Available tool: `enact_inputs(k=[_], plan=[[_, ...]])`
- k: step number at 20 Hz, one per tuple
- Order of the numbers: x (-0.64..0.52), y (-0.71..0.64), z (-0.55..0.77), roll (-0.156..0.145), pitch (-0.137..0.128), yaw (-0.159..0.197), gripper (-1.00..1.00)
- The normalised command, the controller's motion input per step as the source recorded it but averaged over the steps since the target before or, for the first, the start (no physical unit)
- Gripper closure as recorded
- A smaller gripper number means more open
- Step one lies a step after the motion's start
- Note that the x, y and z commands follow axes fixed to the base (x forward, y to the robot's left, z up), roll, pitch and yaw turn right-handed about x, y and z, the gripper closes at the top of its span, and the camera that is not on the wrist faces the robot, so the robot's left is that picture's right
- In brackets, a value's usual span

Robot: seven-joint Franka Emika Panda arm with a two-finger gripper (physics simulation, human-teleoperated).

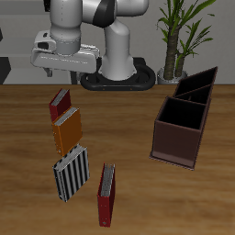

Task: Place the right red book into the left desk caddy's front compartment and place the orange book into the left desk caddy's left compartment and place the striped book into the left desk caddy's left compartment

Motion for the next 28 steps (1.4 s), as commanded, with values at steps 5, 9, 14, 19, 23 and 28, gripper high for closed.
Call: enact_inputs(k=[5, 9, 14, 19, 23, 28], plan=[[-0.04, -0.3, -0.06, -0.041, -0.011, -0.036, -1.0], [0.1, -0.14, -0.08, -0.041, 0.007, 0.008, -1.0], [0.07, 0.04, -0.06, 0.007, -0.01, -0.008, -1.0], [0.15, 0.03, -0.12, 0.007, 0.019, 0.003, -1.0], [0.0, -0.03, -0.13, 0.018, -0.011, -0.04, -1.0], [-0.12, -0.1, -0.23, 0.003, -0.006, 0.009, -1.0]])
